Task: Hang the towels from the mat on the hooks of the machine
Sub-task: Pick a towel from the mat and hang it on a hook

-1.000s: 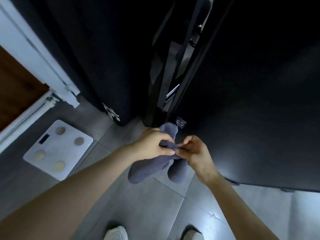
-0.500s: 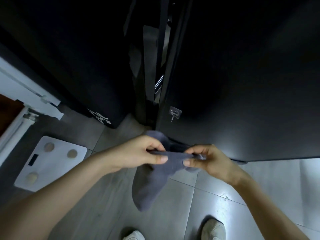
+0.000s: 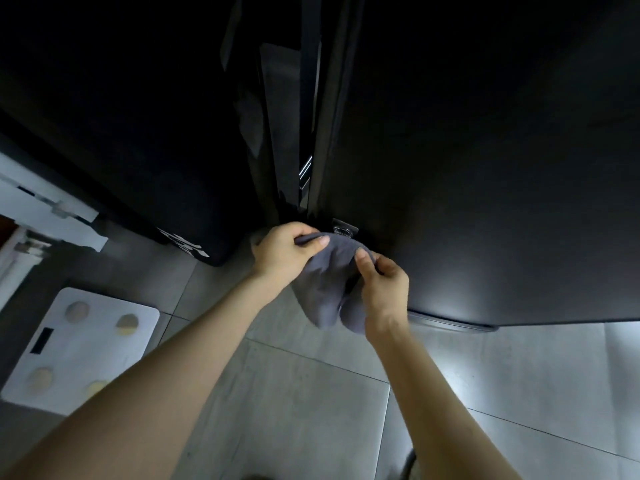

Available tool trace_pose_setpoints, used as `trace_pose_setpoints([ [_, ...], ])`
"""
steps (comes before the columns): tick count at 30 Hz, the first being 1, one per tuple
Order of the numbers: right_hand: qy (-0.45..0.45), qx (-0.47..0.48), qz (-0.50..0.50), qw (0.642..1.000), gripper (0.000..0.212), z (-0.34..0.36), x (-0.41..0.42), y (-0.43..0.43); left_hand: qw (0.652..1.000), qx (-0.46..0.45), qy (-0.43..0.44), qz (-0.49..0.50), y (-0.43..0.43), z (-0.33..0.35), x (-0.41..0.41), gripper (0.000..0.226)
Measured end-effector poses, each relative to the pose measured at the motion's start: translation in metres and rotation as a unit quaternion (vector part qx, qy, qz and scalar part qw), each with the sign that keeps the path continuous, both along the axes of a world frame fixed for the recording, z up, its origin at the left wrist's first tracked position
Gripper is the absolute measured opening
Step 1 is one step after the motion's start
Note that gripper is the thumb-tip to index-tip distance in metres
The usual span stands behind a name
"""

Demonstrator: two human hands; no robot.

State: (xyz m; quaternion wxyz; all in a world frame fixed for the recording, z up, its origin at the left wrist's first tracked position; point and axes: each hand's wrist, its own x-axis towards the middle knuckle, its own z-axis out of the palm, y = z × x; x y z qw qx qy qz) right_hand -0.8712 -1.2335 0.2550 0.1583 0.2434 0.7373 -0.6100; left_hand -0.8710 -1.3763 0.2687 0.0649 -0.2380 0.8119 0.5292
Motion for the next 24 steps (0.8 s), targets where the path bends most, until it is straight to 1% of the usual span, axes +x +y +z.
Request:
trace_pose_setpoints([
  [2,-0.012,-0.012,-0.051,0.999,0.023,-0.008,-0.004,-0.008,0.999,-0.021,0.012,0.022,0.006,-0.005,-0.007,0.024],
  [4,-0.011,0.010,-0.074,0.997,0.027,-0.019,-0.005,-0.016,0.999,-0.011,0.015,0.044,0.009,-0.012,-0.009,0.021],
  [6,-0.011,0.042,-0.090,0.995,0.031,-0.028,-0.005,-0.021,0.997,0.002,0.013,0.071,0.012,-0.019,-0.010,0.030],
  [7,-0.014,0.050,-0.100,0.994,0.030,-0.030,-0.004,-0.023,0.996,-0.002,0.006,0.089,0.014,-0.022,-0.010,0.032],
  [8,-0.020,0.049,-0.108,0.993,0.026,-0.032,-0.003,-0.025,0.994,-0.016,0.000,0.109,0.018,-0.023,-0.011,0.028],
  [10,-0.030,0.034,-0.123,0.991,0.017,-0.037,-0.002,-0.029,0.984,-0.066,-0.011,0.164,0.027,-0.023,-0.013,0.017],
  [11,-0.036,0.025,-0.128,0.991,0.014,-0.039,-0.002,-0.031,0.977,-0.093,-0.022,0.193,0.031,-0.022,-0.014,0.016],
  [12,-0.040,0.022,-0.131,0.990,0.012,-0.040,-0.002,-0.033,0.970,-0.111,-0.033,0.215,0.035,-0.021,-0.015,0.019],
  [13,-0.045,0.028,-0.132,0.990,0.013,-0.040,-0.003,-0.034,0.965,-0.109,-0.043,0.233,0.036,-0.023,-0.017,0.023],
  [14,-0.051,0.040,-0.136,0.989,0.017,-0.038,-0.006,-0.034,0.965,-0.082,-0.045,0.244,0.037,-0.024,-0.019,0.027],
  [15,-0.058,0.060,-0.137,0.987,0.022,-0.036,-0.008,-0.034,0.966,-0.034,-0.040,0.254,0.036,-0.027,-0.021,0.026],
  [17,-0.076,0.126,-0.125,0.981,0.030,-0.031,-0.013,-0.030,0.965,0.051,-0.032,0.253,0.035,-0.031,-0.021,0.013],
  [18,-0.085,0.164,-0.113,0.976,0.029,-0.026,-0.013,-0.029,0.968,0.071,-0.037,0.237,0.035,-0.030,-0.019,0.009],
  [19,-0.084,0.209,-0.097,0.969,0.026,-0.021,-0.010,-0.029,0.972,0.075,-0.045,0.216,0.036,-0.028,-0.015,0.012],
  [20,-0.062,0.264,-0.078,0.959,0.023,-0.019,-0.007,-0.030,0.976,0.076,-0.048,0.198,0.038,-0.028,-0.012,0.018],
  [21,-0.017,0.308,-0.063,0.949,0.021,-0.018,-0.003,-0.033,0.978,0.077,-0.057,0.186,0.041,-0.026,-0.009,0.025],
  [22,0.042,0.324,-0.053,0.943,0.019,-0.018,0.000,-0.035,0.978,0.075,-0.071,0.182,0.042,-0.026,-0.007,0.031],
  [23,0.100,0.311,-0.050,0.944,0.017,-0.017,0.003,-0.037,0.976,0.082,-0.089,0.180,0.042,-0.028,-0.006,0.035],
  [24,0.140,0.277,-0.045,0.949,0.016,-0.017,0.006,-0.038,0.973,0.107,-0.106,0.176,0.041,-0.030,-0.006,0.034],
])
